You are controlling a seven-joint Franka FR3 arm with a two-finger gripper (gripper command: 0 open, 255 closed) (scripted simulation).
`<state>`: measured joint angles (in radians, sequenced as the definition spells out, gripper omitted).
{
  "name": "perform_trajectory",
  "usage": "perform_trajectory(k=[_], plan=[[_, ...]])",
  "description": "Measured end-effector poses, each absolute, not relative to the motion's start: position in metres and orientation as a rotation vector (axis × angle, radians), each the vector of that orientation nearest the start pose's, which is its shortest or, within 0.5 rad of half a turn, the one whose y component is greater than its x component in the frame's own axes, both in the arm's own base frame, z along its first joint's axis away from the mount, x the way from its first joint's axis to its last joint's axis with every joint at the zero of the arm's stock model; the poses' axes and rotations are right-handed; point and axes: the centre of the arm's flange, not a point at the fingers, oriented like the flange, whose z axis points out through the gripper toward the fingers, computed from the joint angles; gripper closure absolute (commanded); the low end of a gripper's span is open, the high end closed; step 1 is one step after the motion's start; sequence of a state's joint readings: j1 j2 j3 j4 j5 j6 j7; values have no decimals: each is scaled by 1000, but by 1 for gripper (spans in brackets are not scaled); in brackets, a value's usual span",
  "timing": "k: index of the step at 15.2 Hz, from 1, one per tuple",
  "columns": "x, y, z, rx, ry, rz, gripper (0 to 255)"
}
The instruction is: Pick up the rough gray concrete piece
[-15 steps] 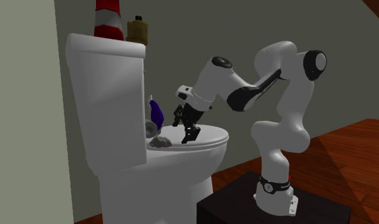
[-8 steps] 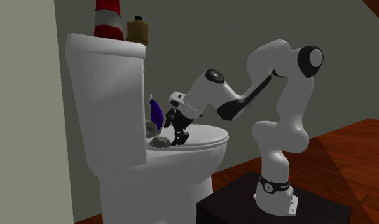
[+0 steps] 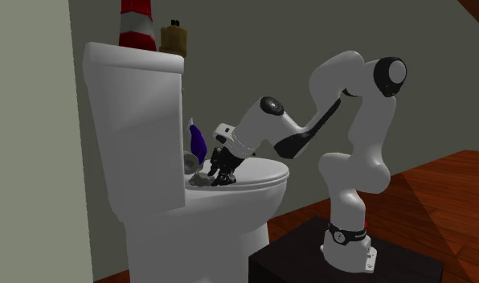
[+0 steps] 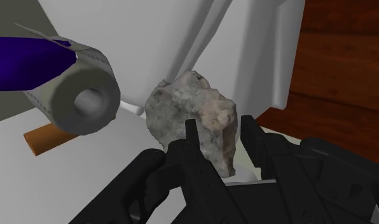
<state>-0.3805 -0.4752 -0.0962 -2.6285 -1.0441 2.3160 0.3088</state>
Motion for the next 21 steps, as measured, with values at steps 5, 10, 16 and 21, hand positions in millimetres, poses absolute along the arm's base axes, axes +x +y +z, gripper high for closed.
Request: perform_trajectory(k=[5,10,16,21], plan=[[352,-200,424,2359,-118,120,255],[352,-199,435,2360,-118,119,255],[353,-199,467,2360,-118,119,255],[353,-201,493,2360,-119,119,255]])
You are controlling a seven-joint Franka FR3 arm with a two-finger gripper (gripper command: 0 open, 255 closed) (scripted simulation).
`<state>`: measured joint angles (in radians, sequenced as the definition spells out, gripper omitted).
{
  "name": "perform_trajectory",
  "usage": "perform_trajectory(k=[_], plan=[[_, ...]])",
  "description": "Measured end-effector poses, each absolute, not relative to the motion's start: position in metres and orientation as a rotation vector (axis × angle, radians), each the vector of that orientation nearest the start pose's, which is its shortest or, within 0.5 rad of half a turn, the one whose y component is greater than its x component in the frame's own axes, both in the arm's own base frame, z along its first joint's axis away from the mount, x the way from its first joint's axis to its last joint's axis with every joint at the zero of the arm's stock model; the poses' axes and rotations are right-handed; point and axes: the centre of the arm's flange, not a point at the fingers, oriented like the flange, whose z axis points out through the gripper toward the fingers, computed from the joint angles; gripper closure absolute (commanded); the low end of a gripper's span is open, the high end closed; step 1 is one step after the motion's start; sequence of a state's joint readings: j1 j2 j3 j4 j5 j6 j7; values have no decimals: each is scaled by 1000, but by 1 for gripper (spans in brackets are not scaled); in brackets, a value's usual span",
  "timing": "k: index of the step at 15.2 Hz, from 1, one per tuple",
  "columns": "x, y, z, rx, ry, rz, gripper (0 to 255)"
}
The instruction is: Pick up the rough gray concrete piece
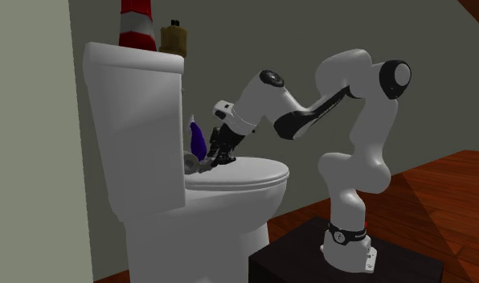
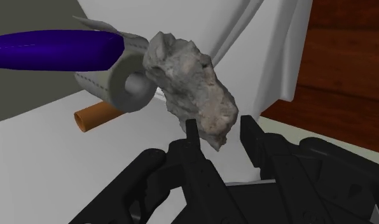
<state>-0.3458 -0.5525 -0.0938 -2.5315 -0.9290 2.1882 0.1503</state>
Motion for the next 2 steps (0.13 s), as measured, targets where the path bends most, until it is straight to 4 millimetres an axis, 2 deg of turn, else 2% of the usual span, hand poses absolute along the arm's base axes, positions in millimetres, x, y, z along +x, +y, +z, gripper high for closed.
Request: perform_trajectory(k=[2], plan=[[352,-200,501,2360,-119,119,255]])
